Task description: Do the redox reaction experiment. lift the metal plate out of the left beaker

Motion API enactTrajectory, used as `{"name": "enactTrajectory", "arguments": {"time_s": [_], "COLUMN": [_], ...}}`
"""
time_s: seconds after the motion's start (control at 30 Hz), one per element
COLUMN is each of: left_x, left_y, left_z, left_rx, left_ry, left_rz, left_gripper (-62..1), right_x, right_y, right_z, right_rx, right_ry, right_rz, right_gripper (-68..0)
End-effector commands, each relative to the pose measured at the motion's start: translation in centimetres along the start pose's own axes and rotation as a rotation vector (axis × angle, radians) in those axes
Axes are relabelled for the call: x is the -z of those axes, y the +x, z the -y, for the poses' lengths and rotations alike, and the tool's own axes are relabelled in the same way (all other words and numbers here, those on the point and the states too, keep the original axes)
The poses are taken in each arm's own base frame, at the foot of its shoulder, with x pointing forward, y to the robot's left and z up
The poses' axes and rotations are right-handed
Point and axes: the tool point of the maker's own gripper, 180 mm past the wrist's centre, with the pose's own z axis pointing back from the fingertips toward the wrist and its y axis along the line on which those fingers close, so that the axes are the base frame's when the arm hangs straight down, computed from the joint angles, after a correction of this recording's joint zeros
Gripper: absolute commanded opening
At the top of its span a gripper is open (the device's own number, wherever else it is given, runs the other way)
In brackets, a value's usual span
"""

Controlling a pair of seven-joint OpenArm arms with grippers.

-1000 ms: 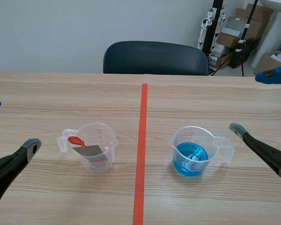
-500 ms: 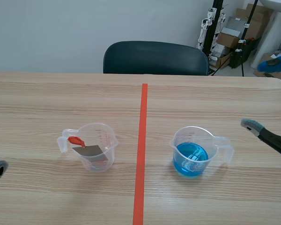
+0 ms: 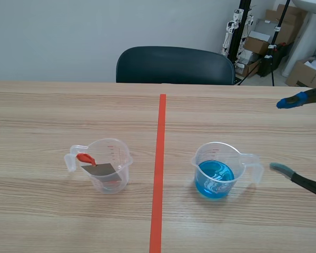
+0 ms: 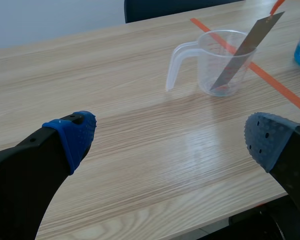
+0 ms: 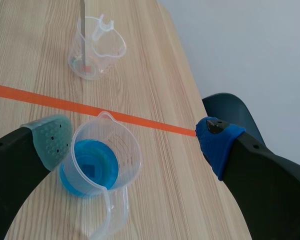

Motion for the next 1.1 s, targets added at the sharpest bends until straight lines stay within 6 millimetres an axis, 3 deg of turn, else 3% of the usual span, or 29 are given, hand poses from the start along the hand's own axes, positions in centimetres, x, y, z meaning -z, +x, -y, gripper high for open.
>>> {"name": "enactTrajectory", "arguments": {"time_s": [0.0, 0.17, 0.5, 0.8, 0.93, 1.07], "left_x": [-0.3, -1.5, -1.3, -0.1, 1.2, 2.3], "left_y": [0.6, -0.2, -3.6, -5.1, -6.4, -7.2], "left_z": [0.4, 2.5, 7.7, 7.9, 7.6, 7.0], "left_rx": [-0.011, -0.039, -0.139, -0.13, -0.074, -0.042], "left_ry": [0.02, 0.027, -0.049, -0.029, -0.012, 0.012], "left_rz": [0.035, 0.067, 0.066, 0.173, 0.167, 0.169], "left_gripper": [1.4, 1.4, 1.4, 1.4, -3.4, -4.0], "right_x": [0.0, 0.3, 2.2, 3.8, 4.6, 5.4], "right_y": [0.6, 0.3, 0.3, 0.0, -0.4, -0.9], "right_z": [1.2, 1.0, 0.1, -0.9, -1.1, -1.0], "right_rx": [-0.028, -0.038, 0.053, 0.054, 0.042, 0.023], "right_ry": [-0.013, 0.026, 0.106, 0.17, 0.189, 0.196], "right_rz": [0.029, 0.046, 0.087, 0.104, 0.107, 0.106], "right_gripper": [-15.9, -15.9, -15.9, -15.9, -15.9, -15.9]}}
